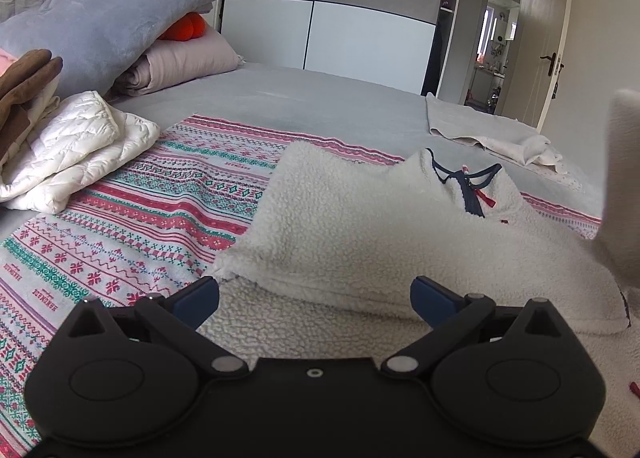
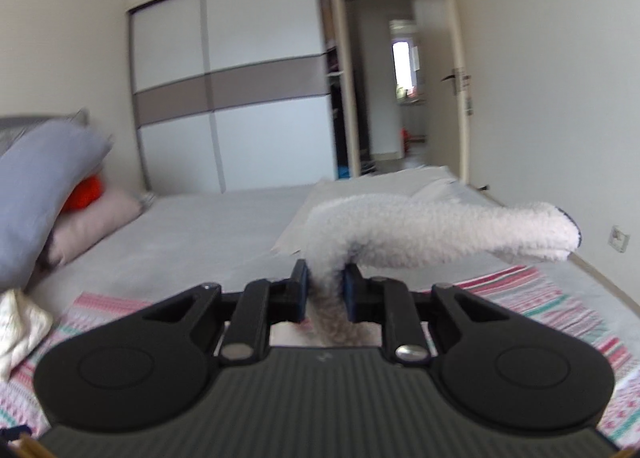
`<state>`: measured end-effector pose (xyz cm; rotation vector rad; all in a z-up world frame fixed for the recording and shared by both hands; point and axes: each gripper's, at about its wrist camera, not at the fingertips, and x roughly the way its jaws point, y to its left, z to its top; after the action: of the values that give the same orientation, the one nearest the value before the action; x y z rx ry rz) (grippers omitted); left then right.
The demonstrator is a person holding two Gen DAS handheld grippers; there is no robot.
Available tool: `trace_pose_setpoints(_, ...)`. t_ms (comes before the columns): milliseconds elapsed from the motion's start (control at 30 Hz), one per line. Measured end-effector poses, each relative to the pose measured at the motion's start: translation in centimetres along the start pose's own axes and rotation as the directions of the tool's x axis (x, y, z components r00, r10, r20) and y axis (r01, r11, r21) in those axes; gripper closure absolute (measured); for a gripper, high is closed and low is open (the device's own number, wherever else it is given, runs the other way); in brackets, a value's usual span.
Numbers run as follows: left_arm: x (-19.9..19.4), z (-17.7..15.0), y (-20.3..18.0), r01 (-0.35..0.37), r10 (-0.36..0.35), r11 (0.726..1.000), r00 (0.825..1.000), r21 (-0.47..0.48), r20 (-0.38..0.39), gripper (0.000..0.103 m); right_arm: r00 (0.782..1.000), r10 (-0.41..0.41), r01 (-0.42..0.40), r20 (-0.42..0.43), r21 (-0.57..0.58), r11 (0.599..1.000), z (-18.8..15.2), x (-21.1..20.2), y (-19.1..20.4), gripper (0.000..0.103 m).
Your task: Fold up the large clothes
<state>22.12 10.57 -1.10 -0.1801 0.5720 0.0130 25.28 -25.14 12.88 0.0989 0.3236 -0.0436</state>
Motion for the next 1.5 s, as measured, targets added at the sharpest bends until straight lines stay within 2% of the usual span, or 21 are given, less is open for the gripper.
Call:
trace_pose_setpoints(167,-0.2,0.2,0.7,0.014,-0.014,0.999,1.0,-0.035,0.003,0.0,0.989,0.036,-0.046,-0.144,-0.065,0.997,-5.5,4.9,7.9,0.086)
trace_pose_setpoints(233,-0.2,0.3,0.8,0.022,-0.022,0.998,1.0,-0.052,0.0,0.0,0.974,0.028,-0.049,-0.223,-0.087,0.995,-8.7,6.8,10.2,0.084)
trace_pose_setpoints(300,0.0,0.4,0.8,0.034,-0.034,0.997,0.999,-0.063,-0.004,0.0,0.948,0.004,-0.044,-0.318,-0.119,0.992,-11.6,8.8,11.5,0.08)
trace_pose_setpoints(367,0.1,0.4,0.6,0.048,-0.049,0.996,0.999,-0.072,-0.01,0.0,0.924,-0.002,-0.065,-0.382,-0.164,0.984,-14.2,8.3,13.1,0.063)
trace_pose_setpoints(400,0.2,0.4,0.5,0.059,-0.06,0.995,0.998,-0.078,-0.012,0.0,0.92,0.023,-0.096,-0.391,-0.167,0.981,-14.7,7.9,13.0,0.059)
trace_pose_setpoints(533,0.6,0.3,-0.6,0.107,-0.109,0.992,0.994,-0.067,-0.028,0.0,0.92,0.142,-0.182,-0.366,-0.077,0.98,-14.5,4.4,9.9,0.027)
trace_pose_setpoints(567,0.9,0.2,-1.1,0.111,-0.113,0.992,0.993,-0.057,-0.035,0.0,0.925,0.164,-0.19,-0.342,-0.046,0.981,-14.3,3.1,8.5,0.023)
trace_pose_setpoints(633,1.5,0.1,-2.3,0.123,-0.125,0.991,0.991,-0.045,-0.044,0.0,0.938,0.189,-0.193,-0.292,0.017,0.981,-14.3,1.0,5.5,0.023)
trace_pose_setpoints(733,2.2,-0.1,-4.8,0.158,-0.159,0.987,0.986,-0.023,-0.045,0.0,0.969,0.151,-0.133,-0.197,0.1,0.986,-14.8,-2.1,1.3,0.026)
trace_pose_setpoints(800,2.5,-0.3,-6.7,0.18,-0.18,0.984,0.983,0.008,-0.037,0.0,0.986,0.088,-0.068,-0.143,0.136,0.988,-15.2,-3.1,-0.7,0.044)
trace_pose_setpoints(833,2.5,-0.3,-7.9,0.196,-0.195,0.98,0.981,0.028,-0.026,0.0,0.987,0.042,-0.021,-0.156,0.129,0.991,-15.0,-2.7,-1.1,0.055)
trace_pose_setpoints(867,2.4,-0.3,-9.1,0.215,-0.215,0.975,0.977,0.046,-0.014,0.0,0.985,-0.009,0.029,-0.174,0.113,0.993,-14.6,-2.5,-1.3,0.061)
trace_pose_setpoints(933,2.3,-0.3,-11.3,0.246,-0.247,0.966,0.969,0.082,0.003,0.0,0.99,-0.053,0.067,-0.13,0.105,0.992,-14.0,-2.7,-1.7,0.061)
trace_pose_setpoints(1033,2.6,0.0,-15.3,0.269,-0.28,0.935,0.96,0.232,0.016,0.0,0.993,-0.05,0.063,-0.111,0.115,0.991,-14.1,-1.9,-2.6,0.061)
trace_pose_setpoints(1133,4.7,0.6,-19.4,0.215,-0.225,0.916,0.974,0.339,-0.01,0.001,0.992,-0.014,0.036,-0.128,0.174,0.984,-15.2,-0.5,-3.5,0.061)
trace_pose_setpoints(1200,6.1,1.0,-20.9,0.166,-0.177,0.92,0.984,0.355,-0.002,0.003,0.991,0.02,0.011,-0.134,0.231,0.973,-15.7,0.4,-4.1,0.061)
trace_pose_setpoints(1267,7.0,1.1,-21.4,0.158,-0.17,0.921,0.985,0.357,0.002,0.012,0.99,0.046,-0.007,-0.136,0.276,0.961,-16.1,1.1,-4.5,0.061)
trace_pose_setpoints(1333,7.7,1.0,-20.8,0.112,-0.125,0.923,0.992,0.368,0.011,0.029,0.987,0.049,0.0,-0.155,0.303,0.953,-16.7,1.9,-4.8,0.06)
trace_pose_setpoints(1367,7.9,1.1,-20.1,0.094,-0.105,0.928,0.994,0.36,0.011,0.03,0.985,0.051,0.001,-0.164,0.305,0.952,-16.8,2.3,-4.9,0.061)
trace_pose_setpoints(1433,7.9,1.6,-17.4,0.079,-0.083,0.956,0.996,0.281,0.006,0.03,0.984,0.053,0.002,-0.172,0.303,0.953,-17.2,2.6,-5.0,0.061)
trace_pose_setpoints(1500,7.6,2.1,-14.1,0.093,-0.092,0.977,0.996,0.191,-0.016,0.03,0.982,0.059,-0.007,-0.18,0.274,0.962,-17.3,2.7,-4.6,0.061)
